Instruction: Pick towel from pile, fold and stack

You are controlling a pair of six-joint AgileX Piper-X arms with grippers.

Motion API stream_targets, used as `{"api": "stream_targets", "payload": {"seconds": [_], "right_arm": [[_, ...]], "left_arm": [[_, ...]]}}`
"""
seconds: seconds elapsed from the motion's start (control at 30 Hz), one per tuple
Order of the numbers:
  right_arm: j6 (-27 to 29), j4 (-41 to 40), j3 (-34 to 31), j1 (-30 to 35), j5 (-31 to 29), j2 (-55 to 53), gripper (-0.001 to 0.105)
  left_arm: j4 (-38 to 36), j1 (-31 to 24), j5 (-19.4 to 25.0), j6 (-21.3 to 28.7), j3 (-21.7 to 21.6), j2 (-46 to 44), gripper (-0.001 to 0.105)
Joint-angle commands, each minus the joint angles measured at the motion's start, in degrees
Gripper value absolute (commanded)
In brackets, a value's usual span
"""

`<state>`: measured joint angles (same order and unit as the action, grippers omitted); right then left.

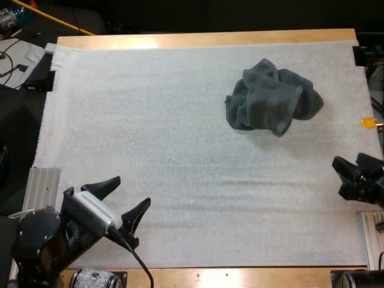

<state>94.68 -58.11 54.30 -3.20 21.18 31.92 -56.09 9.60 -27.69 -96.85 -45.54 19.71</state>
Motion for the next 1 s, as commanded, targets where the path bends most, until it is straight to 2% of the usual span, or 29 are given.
{"api": "stream_targets", "payload": {"seconds": [0.0, 0.27, 0.57, 0.97], "right_arm": [[0.21, 1.16, 3.08, 0.16, 3.79, 3.23, 0.054], [-1.45, 4.38, 5.39, 0.42, 5.46, 10.96, 0.054], [-6.60, 13.88, 5.54, -0.36, 3.12, 23.34, 0.054], [-14.28, 27.89, 5.67, -9.90, -11.76, 44.16, 0.054]], "left_arm": [[1.60, 2.65, -0.51, -0.62, -2.41, 3.17, 0.070], [2.09, 5.50, -0.51, -0.75, -4.42, 7.36, 0.070], [2.56, 5.54, -0.46, -0.36, -4.30, 8.04, 0.069], [2.47, 5.58, -0.43, -0.39, -4.19, 8.40, 0.069]]}}
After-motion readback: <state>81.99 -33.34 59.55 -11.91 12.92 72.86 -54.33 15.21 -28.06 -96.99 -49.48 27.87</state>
